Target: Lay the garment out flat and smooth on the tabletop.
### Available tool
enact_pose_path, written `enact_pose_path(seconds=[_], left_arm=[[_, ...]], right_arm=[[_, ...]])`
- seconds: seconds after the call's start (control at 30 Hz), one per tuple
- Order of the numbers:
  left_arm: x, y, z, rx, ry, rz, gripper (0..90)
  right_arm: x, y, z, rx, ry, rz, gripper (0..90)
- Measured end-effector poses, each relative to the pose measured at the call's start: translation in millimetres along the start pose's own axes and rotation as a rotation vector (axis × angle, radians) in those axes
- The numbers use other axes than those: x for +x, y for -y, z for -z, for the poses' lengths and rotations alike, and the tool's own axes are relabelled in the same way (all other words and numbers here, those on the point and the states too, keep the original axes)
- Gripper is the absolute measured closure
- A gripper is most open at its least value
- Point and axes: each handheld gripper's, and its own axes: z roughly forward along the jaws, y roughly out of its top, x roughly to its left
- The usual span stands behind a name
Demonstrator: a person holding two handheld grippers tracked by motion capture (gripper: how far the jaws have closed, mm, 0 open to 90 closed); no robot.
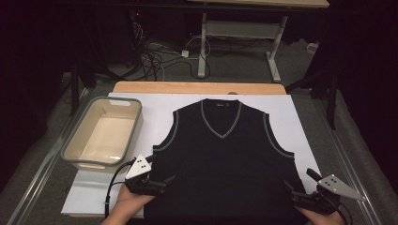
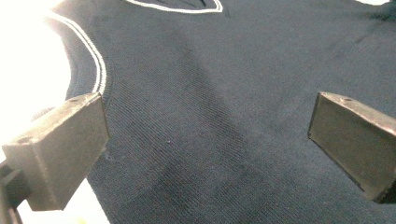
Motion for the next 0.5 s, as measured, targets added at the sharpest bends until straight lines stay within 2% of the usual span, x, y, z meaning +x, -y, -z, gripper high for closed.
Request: enact_pose_path(seconds=[0.17,0.5], left_arm=[[-0.1,1.2,1.7,-0.02,-0.003,0.003,0.0],[1.0,1.1,1.7,-0.021,0.01,0.006,0.0]], right_arm=[[2.3,-4.1,-0.2,-0.009,-0.005,0.007,0.0],[5.8,-21.6,-2.3,-0.025,-0.013,0.013,0.0]])
